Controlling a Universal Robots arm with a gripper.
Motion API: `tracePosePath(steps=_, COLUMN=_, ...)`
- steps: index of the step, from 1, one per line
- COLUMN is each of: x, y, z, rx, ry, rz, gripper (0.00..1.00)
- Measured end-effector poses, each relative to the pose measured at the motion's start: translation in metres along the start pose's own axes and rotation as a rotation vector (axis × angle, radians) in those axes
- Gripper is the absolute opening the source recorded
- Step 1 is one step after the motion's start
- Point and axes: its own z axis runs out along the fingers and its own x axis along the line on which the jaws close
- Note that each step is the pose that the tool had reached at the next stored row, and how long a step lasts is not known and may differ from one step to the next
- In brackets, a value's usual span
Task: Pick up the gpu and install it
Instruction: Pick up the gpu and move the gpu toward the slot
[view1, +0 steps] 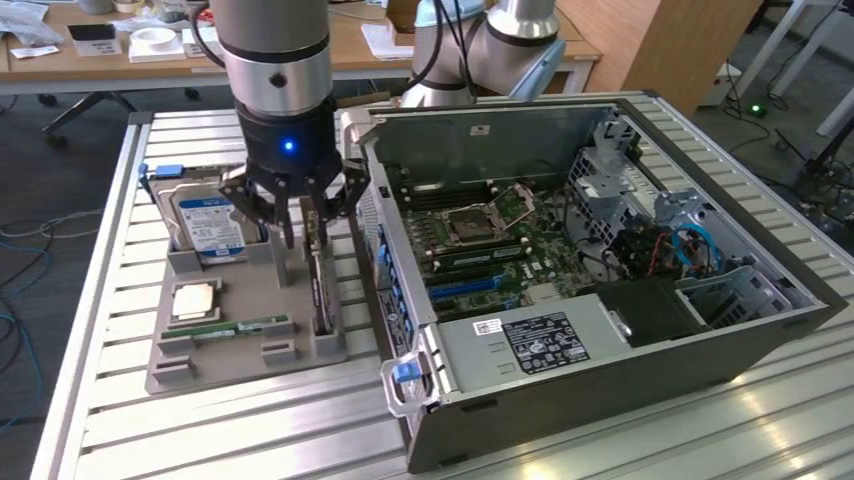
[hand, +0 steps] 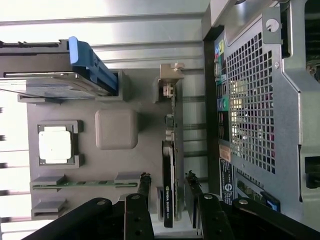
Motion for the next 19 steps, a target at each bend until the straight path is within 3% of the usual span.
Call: tracePosePath(steps=19, x=-0.001, y=-0.0007, z=0.0143, rx=0.0000, ry=0.0000, rz=0.000, gripper=0.42)
